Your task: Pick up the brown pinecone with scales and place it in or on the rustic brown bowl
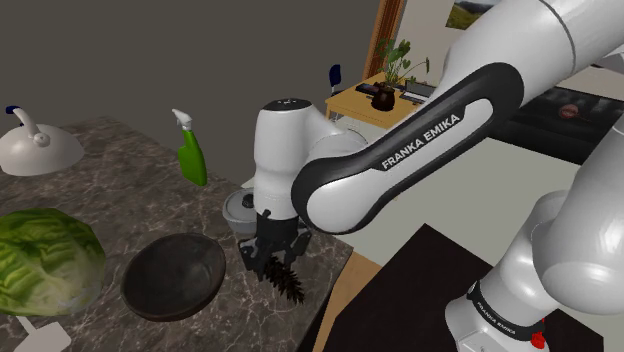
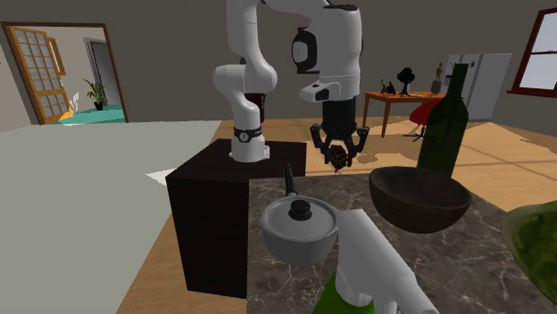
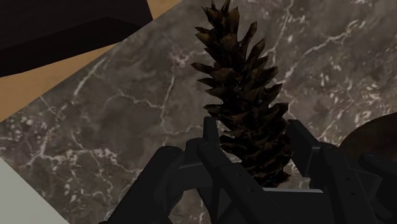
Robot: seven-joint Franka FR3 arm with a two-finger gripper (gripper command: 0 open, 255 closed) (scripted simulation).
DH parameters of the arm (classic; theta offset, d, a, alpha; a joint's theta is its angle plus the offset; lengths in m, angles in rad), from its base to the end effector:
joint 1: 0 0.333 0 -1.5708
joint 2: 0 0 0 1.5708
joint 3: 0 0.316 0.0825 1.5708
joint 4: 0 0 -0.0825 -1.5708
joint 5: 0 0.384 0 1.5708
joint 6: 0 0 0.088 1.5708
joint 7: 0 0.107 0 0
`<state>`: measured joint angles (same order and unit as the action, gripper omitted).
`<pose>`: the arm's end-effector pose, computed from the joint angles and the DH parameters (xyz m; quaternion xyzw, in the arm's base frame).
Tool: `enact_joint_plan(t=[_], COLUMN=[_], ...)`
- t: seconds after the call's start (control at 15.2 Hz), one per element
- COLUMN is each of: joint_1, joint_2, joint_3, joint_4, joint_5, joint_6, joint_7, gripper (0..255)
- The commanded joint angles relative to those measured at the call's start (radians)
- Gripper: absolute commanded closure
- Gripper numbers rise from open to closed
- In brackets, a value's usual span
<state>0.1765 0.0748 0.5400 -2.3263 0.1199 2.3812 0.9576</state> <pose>0.3852 0.3373 0.3110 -0.9846 0.1637 0.0484 0.0363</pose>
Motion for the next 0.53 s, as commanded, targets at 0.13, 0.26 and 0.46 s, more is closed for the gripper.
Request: enact_joint_plan(t=[0.13,0.26,0.46], joint_1=[-0.005,-0.007,-0.008], joint_2=[-0.044,-0.064,-0.092], joint_3=[0.001,0.0,-0.001], joint_4=[0.018,0.027,0.044], joint_5=[0.025,0.035,0.048], joint_6=[-0.058,-0.086,-0.128], joint_7=[-0.016,-0.021,-0.028], gripper=[255,255,255])
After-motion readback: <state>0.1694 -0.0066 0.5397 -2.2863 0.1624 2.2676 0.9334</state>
